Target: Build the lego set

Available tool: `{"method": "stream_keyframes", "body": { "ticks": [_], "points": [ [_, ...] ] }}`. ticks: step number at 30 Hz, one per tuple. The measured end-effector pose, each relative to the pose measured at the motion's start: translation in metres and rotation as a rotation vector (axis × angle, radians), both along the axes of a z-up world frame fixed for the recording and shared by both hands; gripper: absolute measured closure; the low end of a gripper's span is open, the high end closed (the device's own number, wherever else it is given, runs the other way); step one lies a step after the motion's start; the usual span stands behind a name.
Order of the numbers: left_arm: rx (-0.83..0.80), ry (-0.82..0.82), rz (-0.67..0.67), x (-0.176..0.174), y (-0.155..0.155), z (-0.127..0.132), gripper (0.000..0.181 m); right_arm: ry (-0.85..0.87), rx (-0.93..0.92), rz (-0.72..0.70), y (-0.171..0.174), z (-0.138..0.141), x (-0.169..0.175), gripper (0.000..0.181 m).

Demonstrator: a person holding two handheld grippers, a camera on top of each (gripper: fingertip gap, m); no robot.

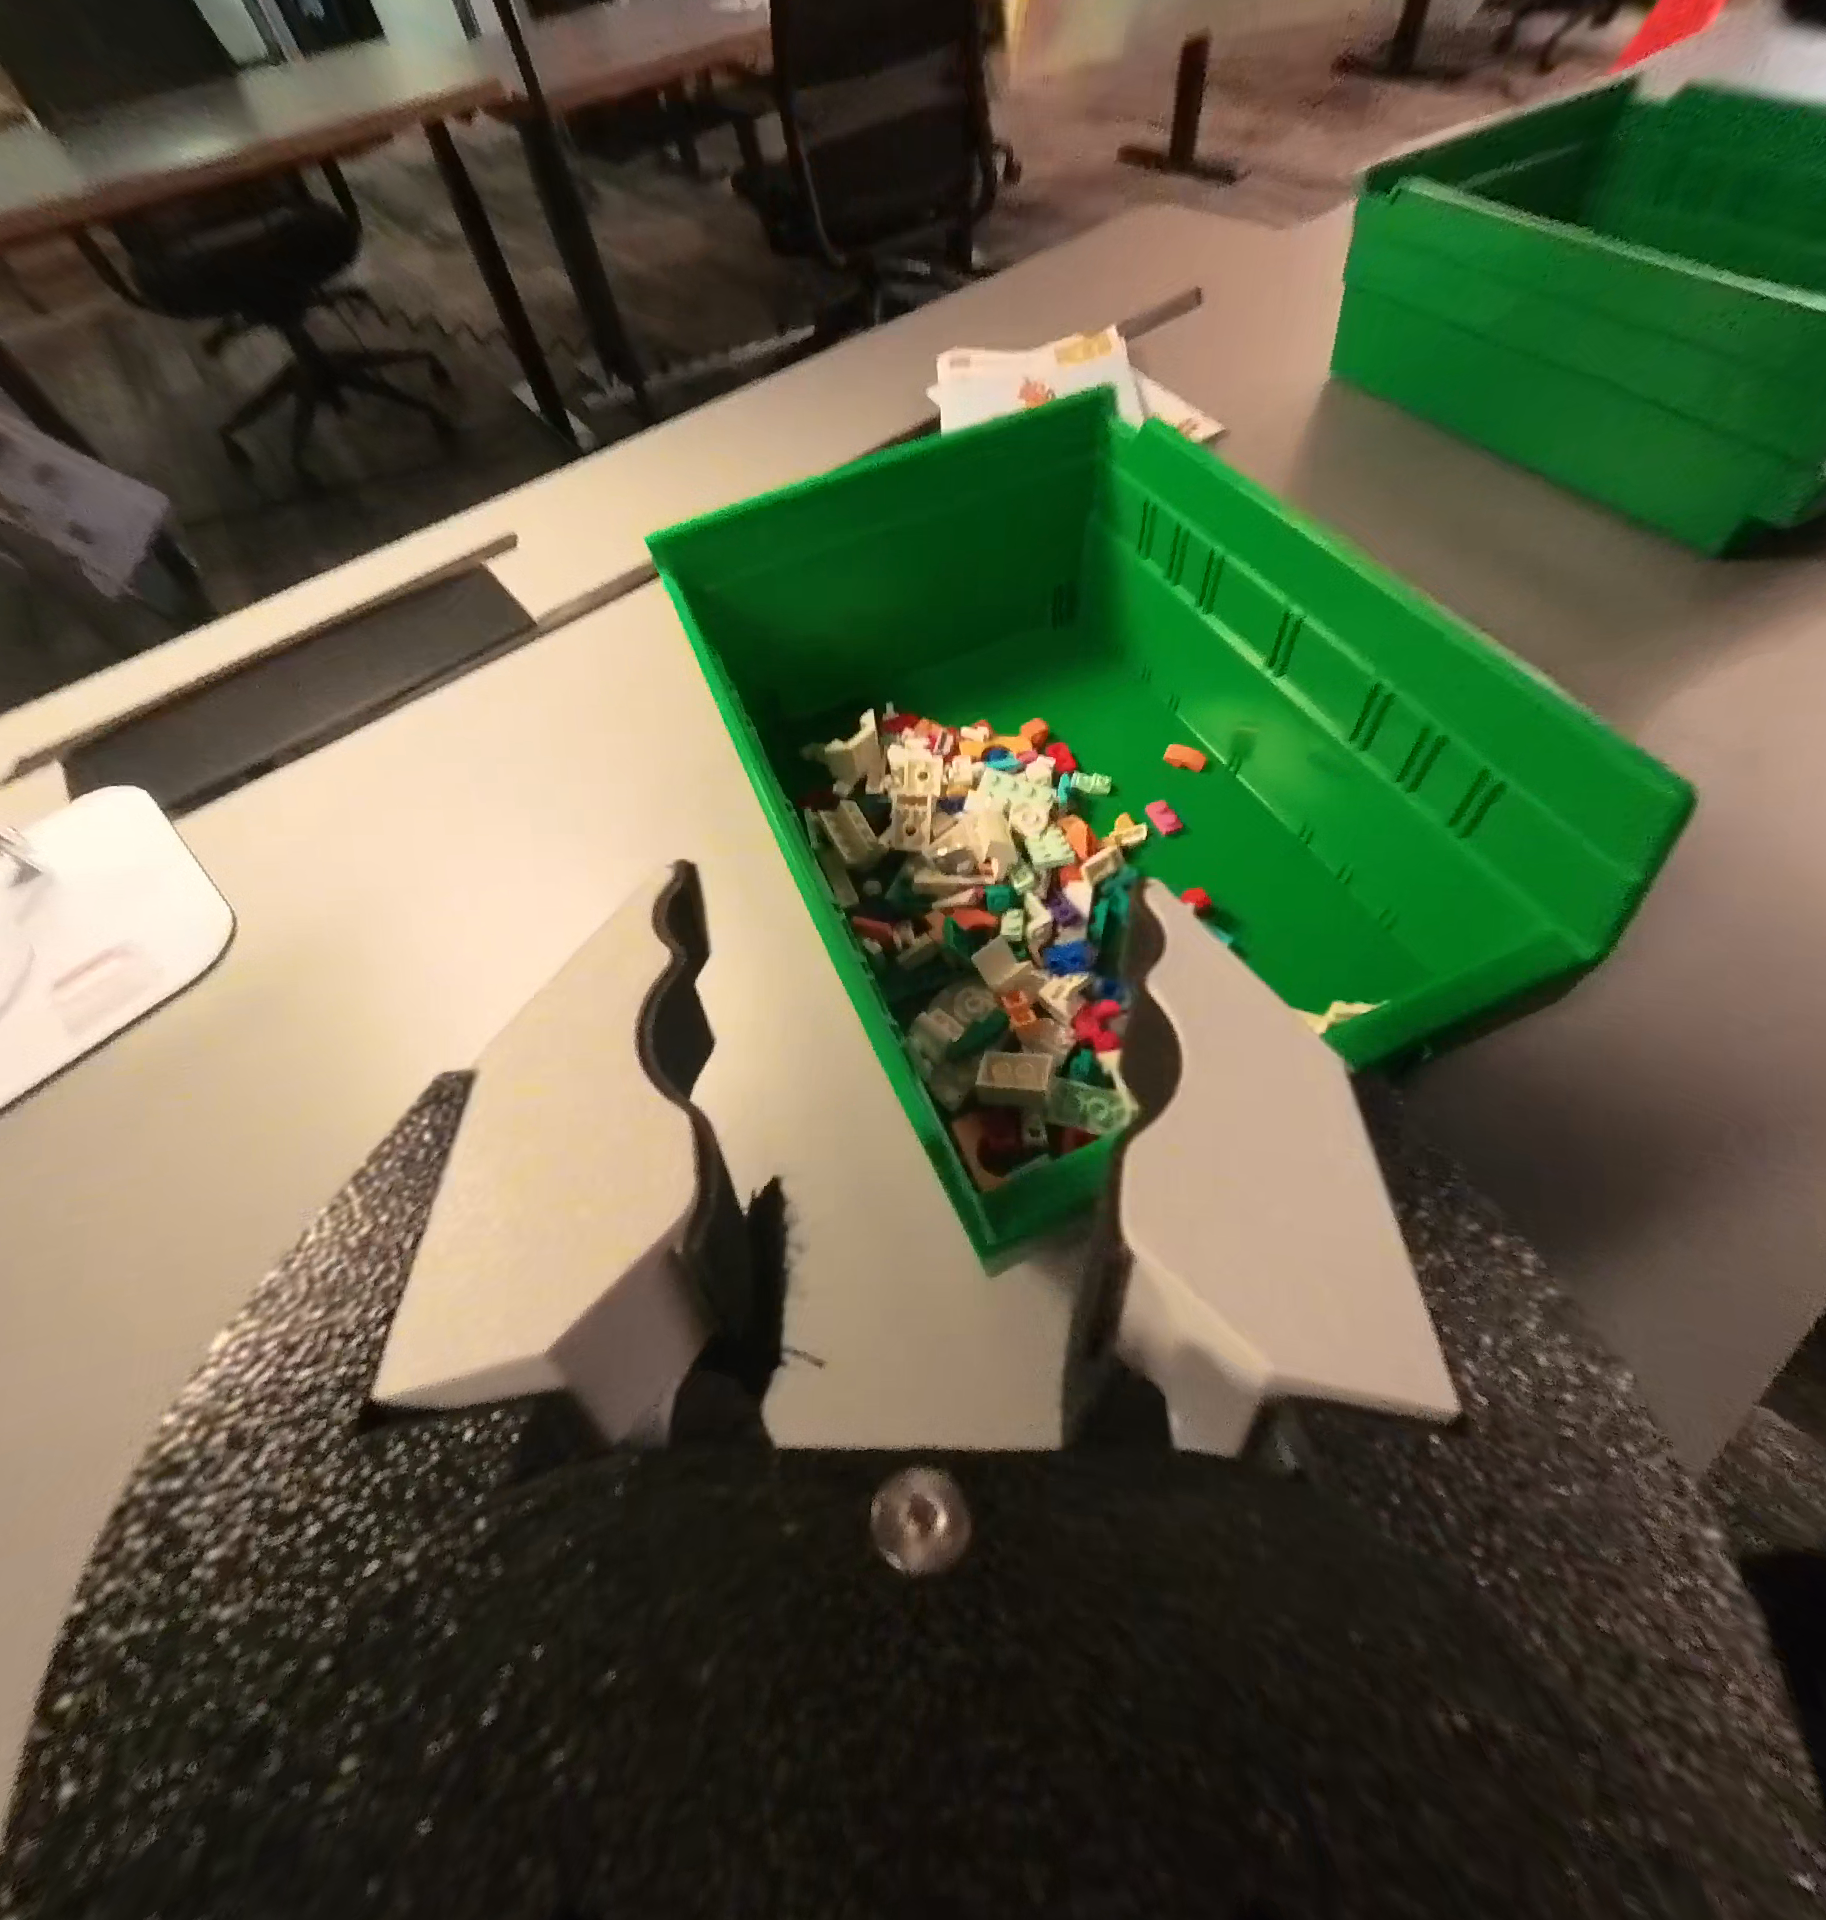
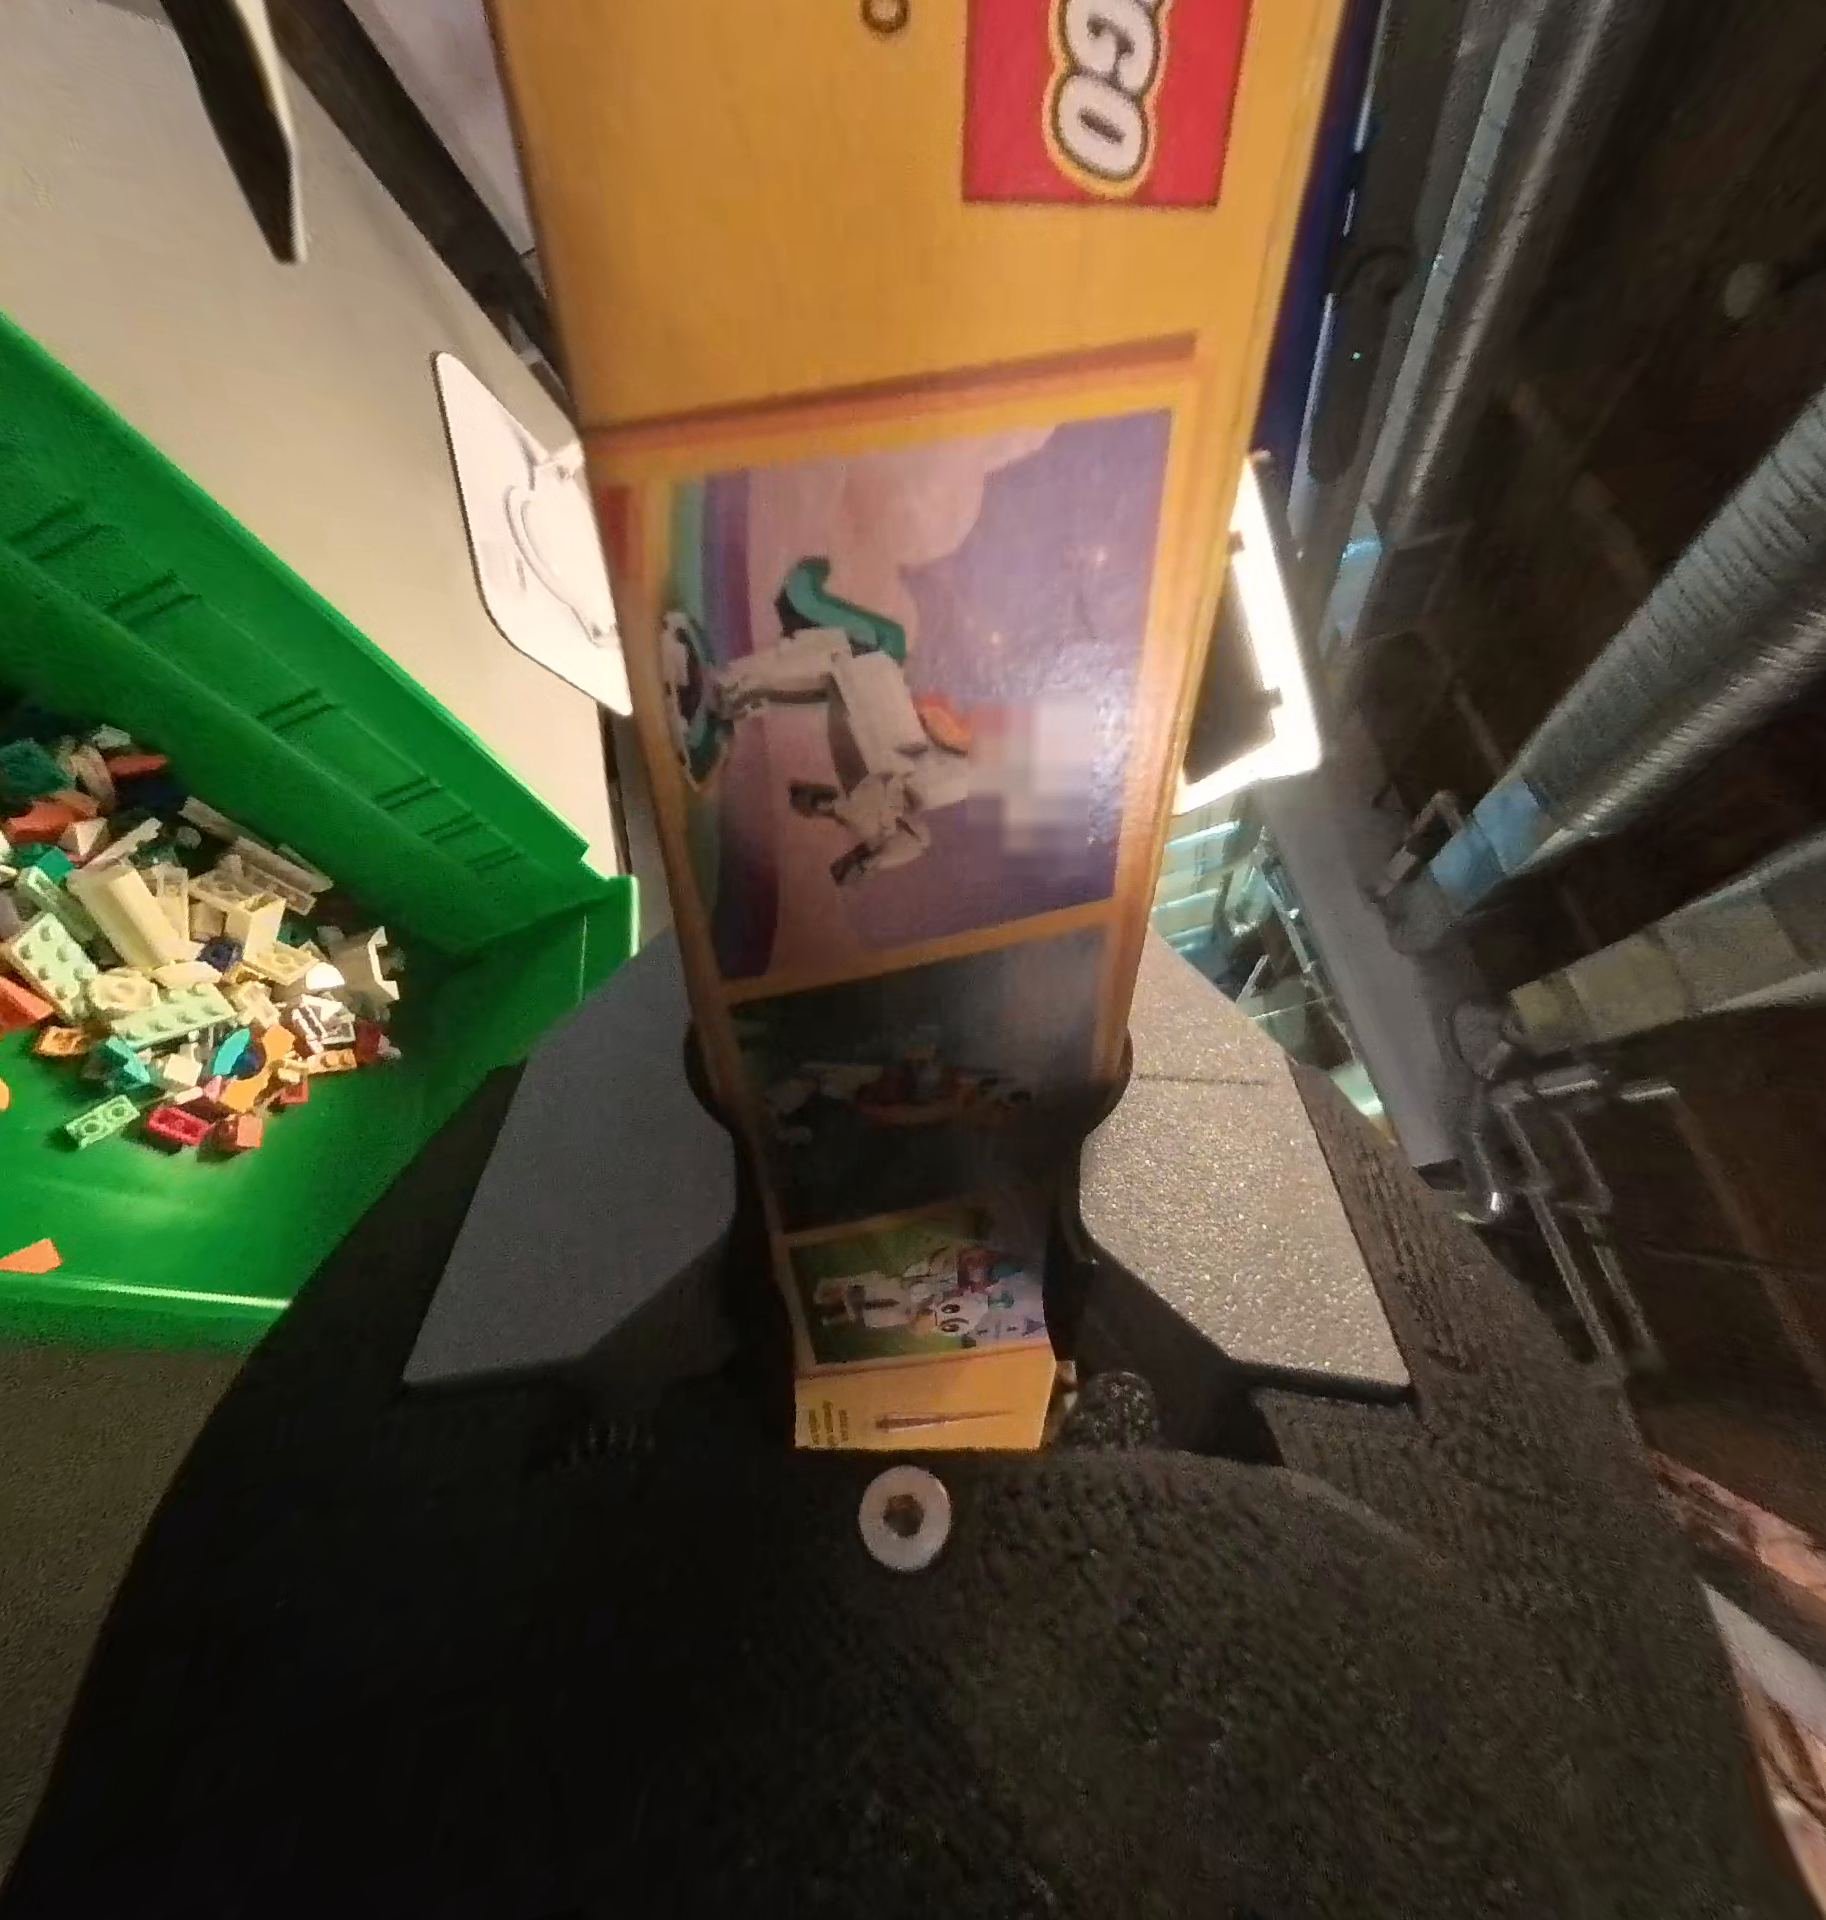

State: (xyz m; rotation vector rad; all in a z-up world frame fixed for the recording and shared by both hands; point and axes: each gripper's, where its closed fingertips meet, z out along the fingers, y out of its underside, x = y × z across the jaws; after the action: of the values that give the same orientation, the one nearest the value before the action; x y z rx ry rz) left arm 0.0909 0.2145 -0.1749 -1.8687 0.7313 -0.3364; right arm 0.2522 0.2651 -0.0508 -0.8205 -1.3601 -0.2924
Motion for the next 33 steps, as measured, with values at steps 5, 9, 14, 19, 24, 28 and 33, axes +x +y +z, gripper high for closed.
{"method": "stream_keyframes", "body": {
  "ticks": [5, 9, 14, 19, 24, 28, 33],
  "points": [
    [-0.16, 0.04, 0.015, 0.006, 0.016, -0.043, 0.091, -0.011, 0.023, -0.119, 0.016, -0.007, 0.013, 0.121],
    [-0.261, 0.136, 0.055, 0.003, 0.026, -0.072, 0.095, 0.152, -0.115, -0.263, 0.031, -0.017, 0.039, 0.121],
    [-0.273, 0.266, 0.089, -0.002, 0.038, -0.094, 0.137, 0.482, -0.584, -0.257, 0.031, -0.048, 0.058, 0.12],
    [-0.237, 0.325, 0.177, -0.017, 0.051, -0.098, 0.17, 0.683, -0.862, -0.178, 0.026, -0.057, 0.064, 0.12],
    [-0.276, 0.278, 0.241, -0.048, 0.049, -0.099, 0.174, 0.749, -0.965, -0.135, 0.026, -0.057, 0.061, 0.121],
    [-0.294, 0.26, 0.328, -0.109, 0.042, -0.098, 0.175, 0.733, -0.995, -0.1, 0.024, -0.059, 0.049, 0.121],
    [-0.317, 0.236, 0.405, -0.194, 0.024, -0.099, 0.176, 0.696, -1.033, -0.044, 0.023, -0.07, 0.023, 0.121]
  ]
}}
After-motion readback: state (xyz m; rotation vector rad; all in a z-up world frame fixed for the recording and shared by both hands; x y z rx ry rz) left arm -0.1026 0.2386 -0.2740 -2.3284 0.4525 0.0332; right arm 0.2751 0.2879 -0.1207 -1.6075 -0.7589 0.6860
